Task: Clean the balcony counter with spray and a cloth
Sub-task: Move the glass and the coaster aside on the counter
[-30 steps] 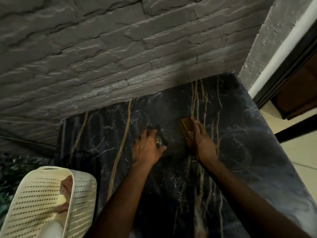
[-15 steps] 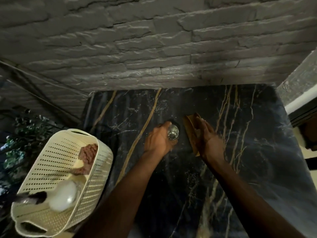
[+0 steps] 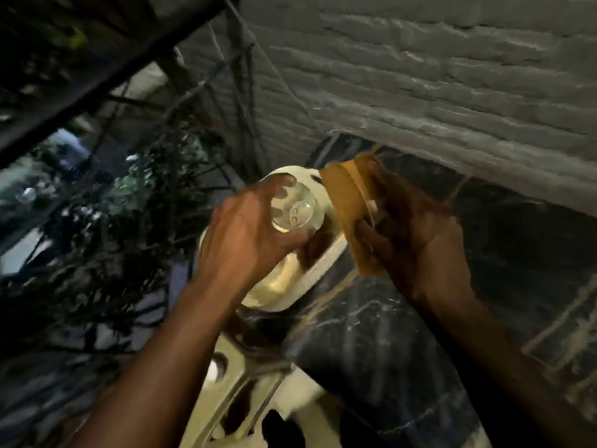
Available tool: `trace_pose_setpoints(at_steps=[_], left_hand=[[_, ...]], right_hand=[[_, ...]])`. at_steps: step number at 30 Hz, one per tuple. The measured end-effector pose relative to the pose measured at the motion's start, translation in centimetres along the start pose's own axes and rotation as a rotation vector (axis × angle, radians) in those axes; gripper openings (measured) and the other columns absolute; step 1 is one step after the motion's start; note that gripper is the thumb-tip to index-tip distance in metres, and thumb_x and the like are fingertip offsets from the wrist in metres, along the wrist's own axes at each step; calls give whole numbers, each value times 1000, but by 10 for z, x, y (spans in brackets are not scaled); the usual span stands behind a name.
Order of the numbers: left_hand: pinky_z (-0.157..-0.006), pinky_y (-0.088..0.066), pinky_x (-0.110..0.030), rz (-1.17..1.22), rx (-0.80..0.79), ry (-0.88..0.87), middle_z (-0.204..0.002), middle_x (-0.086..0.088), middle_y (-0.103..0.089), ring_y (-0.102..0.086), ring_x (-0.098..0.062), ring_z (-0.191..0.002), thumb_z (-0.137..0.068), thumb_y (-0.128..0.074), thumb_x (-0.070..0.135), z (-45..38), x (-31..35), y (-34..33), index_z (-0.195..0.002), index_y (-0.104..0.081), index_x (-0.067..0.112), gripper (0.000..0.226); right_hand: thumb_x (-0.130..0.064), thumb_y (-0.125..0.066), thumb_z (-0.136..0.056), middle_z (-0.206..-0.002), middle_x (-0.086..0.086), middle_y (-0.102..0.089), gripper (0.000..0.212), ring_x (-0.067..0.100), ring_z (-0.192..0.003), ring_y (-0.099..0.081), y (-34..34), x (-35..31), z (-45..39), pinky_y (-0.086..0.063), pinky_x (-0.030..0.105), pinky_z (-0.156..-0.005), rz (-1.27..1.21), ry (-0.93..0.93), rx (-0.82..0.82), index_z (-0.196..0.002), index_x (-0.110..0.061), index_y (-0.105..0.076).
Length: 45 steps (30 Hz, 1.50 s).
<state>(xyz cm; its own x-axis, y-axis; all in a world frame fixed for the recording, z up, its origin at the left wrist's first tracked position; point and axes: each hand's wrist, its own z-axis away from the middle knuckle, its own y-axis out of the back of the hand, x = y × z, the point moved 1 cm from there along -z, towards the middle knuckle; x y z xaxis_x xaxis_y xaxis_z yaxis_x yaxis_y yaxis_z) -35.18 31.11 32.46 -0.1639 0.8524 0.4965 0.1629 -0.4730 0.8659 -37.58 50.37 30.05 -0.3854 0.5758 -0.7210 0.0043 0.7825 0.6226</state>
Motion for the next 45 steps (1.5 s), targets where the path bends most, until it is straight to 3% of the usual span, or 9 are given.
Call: trace_pose_setpoints(at_steps=[4,10,15,20,25,28,32,38,45], left_hand=[[-65,-46,-11,21,104,159,-88,22,-61,-58,5,-78,-63,-82,44,60,-70,69,-116,-60,38,57],[-79,-55,-34,-11,211,441,-110,6,-71,-68,-17,-99,-63,-80,48,150,-213,119,-120,-57,38,63],[-80,-54,-40,-27,219,663,-113,-2,-70,-66,-26,-103,-63,-80,45,210,-336,107,-120,-56,31,63],[-79,-53,-38,62,91,825,-116,-4,-67,-66,-30,-100,-67,-77,44,239,-436,36,-125,-51,28,66],[-83,-47,-34,113,-117,884,-124,-8,-60,-60,-31,-107,-74,-72,36,241,-498,-34,-130,-44,22,64],[-85,-46,-36,112,-169,886,-124,-8,-57,-59,-30,-108,-76,-73,30,234,-528,-69,-132,-39,20,66],[-84,-48,-40,89,-200,865,-122,-11,-54,-60,-31,-103,-80,-71,28,224,-552,-103,-135,-35,16,66],[-74,-48,-38,71,-209,828,-120,-14,-54,-62,-34,-96,-85,-61,33,223,-567,-130,-135,-34,13,60],[-71,-43,-34,146,-176,890,-112,-15,-56,-62,-35,-94,-96,-42,39,227,-575,-142,-131,-37,15,42]], right_hand=[[-35,-66,-82,-129,6,-58,64,26,-109,-60,-56,-77,8,-47,41,-95,-56,76,-163,-140,-22,-41],[-30,-64,-75,-125,13,-61,64,29,-102,-64,-190,-177,47,-30,15,-94,-65,281,-320,-134,-12,-50],[-35,-56,-77,-137,13,-49,69,31,-121,-50,-325,-211,83,-42,40,-98,-129,250,-638,-141,-15,-40],[-37,-48,-88,-135,13,-51,59,30,-121,-49,-448,-179,115,-40,36,-97,87,280,-770,-141,-13,-39],[-21,-55,-92,-140,12,-45,60,29,-124,-46,-527,-144,141,-40,36,-99,149,222,-907,-146,-16,-29],[-21,-54,-92,-138,8,-47,63,26,-112,-56,-569,-120,153,-49,35,-86,197,263,-868,-148,-21,-25],[-18,-62,-88,-136,9,-48,70,22,-109,-58,-602,-88,167,-45,25,-80,184,237,-860,-147,-18,-26],[-21,-59,-91,-152,15,-28,72,31,-127,-44,-626,-51,188,-46,42,-97,197,187,-967,-149,-11,-18],[-25,-47,-97,-158,8,-3,67,24,-140,-23,-628,-41,199,-35,31,-102,260,318,-1016,-149,-15,-5]])
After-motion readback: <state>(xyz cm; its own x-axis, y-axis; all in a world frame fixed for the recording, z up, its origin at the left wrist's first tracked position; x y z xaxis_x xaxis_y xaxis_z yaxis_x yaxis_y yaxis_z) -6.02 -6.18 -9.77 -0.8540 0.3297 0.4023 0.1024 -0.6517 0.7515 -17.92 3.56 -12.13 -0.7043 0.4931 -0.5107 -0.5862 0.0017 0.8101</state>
